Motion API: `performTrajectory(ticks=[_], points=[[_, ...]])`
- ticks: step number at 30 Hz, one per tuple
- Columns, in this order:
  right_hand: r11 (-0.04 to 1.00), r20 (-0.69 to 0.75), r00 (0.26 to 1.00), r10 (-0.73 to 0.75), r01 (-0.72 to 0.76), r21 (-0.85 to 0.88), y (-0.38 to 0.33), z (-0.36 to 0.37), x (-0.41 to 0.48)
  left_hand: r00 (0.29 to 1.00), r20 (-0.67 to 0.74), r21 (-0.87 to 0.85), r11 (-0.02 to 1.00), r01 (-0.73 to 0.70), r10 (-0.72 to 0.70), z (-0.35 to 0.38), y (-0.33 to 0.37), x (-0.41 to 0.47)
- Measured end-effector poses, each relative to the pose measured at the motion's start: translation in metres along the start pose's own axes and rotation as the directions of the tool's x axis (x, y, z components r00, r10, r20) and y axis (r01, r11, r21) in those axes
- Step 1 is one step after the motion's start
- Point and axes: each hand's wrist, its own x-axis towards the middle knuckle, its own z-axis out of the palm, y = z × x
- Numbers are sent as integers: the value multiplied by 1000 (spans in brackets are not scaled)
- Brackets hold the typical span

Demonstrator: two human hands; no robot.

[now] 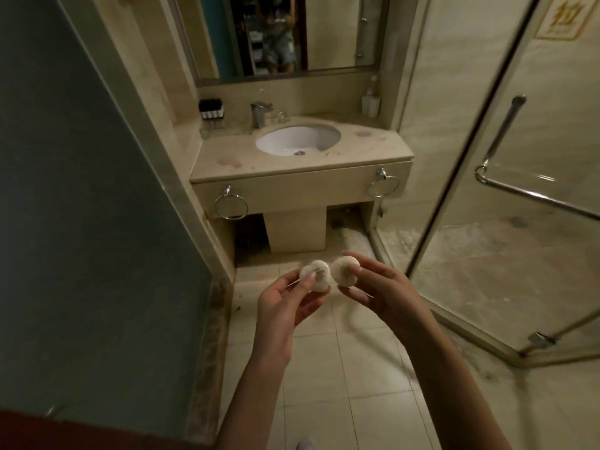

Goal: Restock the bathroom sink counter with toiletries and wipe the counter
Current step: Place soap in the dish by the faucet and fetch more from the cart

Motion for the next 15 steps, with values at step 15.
performTrajectory(ticks=[15], points=[[998,-165,985,56,-49,48,-19,-35,131,982,30,-71,979,190,-188,44,2,147]])
